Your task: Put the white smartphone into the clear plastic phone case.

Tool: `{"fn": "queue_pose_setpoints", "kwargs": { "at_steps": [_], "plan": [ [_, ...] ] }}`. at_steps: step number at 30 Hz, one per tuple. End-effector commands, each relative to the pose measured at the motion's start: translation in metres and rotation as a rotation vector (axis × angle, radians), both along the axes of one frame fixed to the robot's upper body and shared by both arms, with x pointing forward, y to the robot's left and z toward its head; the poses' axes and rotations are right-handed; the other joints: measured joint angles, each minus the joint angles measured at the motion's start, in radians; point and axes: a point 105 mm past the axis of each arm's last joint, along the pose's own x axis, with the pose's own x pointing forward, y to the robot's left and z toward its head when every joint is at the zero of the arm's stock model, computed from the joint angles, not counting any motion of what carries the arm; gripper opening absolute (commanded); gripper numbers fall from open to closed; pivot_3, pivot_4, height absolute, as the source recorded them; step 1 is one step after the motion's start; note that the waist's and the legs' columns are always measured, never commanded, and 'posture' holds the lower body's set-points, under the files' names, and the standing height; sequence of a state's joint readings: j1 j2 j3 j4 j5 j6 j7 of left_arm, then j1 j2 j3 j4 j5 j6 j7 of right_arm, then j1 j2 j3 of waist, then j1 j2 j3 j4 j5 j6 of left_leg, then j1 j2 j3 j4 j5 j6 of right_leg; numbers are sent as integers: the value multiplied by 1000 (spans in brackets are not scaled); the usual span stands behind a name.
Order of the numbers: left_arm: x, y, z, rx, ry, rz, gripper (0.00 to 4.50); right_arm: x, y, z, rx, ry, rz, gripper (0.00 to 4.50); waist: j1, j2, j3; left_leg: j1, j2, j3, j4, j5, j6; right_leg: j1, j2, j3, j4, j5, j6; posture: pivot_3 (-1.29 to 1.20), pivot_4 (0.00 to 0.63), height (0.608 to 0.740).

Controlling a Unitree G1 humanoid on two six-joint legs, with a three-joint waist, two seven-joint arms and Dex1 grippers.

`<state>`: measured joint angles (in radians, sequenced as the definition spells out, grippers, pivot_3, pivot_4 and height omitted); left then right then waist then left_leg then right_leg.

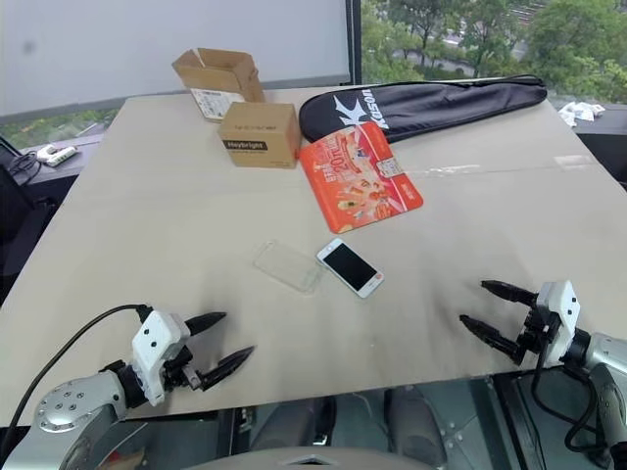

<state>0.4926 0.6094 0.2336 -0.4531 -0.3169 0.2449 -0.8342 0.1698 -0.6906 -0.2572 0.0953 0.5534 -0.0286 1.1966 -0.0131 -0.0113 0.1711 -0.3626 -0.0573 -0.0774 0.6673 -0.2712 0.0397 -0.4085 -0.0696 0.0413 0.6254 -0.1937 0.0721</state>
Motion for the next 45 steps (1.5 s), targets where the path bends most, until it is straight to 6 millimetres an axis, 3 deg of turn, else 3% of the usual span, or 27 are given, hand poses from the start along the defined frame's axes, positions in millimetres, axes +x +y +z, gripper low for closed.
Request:
{"fn": "queue_pose_setpoints", "kwargs": {
  "at_steps": [1,5,15,24,33,36,40,43,45],
  "plan": [
    [-3,0,2,-23,-4,-17,4452,0,-4,12,-42,-69,32,4500,0,0,0,0,0,0,0,0,0,0,0,0,0,0,0,0,150,740],
    [0,2,8,-59,-16,-15,4452,7,12,22,2,-108,46,4500,-1,0,0,0,0,0,0,0,0,-1,0,0,0,0,0,0,150,740],
    [4,7,12,-61,-28,-27,4452,5,38,27,-50,-133,157,4500,3,0,0,-4,1,0,0,0,0,-4,-1,-2,-1,0,0,0,150,740],
    [7,4,26,-64,-79,-108,4452,29,114,35,-98,-225,124,4500,3,0,1,-4,3,0,0,-1,-2,-5,-2,-7,-1,0,0,0,150,740],
    [-6,0,37,-115,-37,-241,4452,33,162,7,-234,-149,102,4500,3,0,1,-13,3,-5,0,-2,-4,-12,-1,-13,-2,3,-5,0,150,740],
    [-4,-2,48,-155,-37,-281,4452,43,164,-3,-294,-99,47,4500,3,0,0,-15,3,-6,1,-2,-4,-14,0,-17,-2,3,-5,0,150,740],
    [-3,-1,47,-117,-30,-305,4452,51,158,-8,-361,-79,7,4500,-3,-1,0,-14,3,-5,1,-2,-4,-14,-1,-20,-2,3,-6,0,150,740],
    [-4,1,43,-99,-29,-299,4452,87,119,8,-346,-102,-291,4500,-4,-1,0,-14,3,-5,1,-2,-4,-13,0,-20,-2,4,-6,0,150,740],
    [-5,1,40,-91,-25,-304,4452,108,79,17,-361,-106,-541,4500,-1,-1,0,-13,3,-4,1,-2,-4,-14,-1,-21,-2,4,-6,0,150,740]
  ]
}}
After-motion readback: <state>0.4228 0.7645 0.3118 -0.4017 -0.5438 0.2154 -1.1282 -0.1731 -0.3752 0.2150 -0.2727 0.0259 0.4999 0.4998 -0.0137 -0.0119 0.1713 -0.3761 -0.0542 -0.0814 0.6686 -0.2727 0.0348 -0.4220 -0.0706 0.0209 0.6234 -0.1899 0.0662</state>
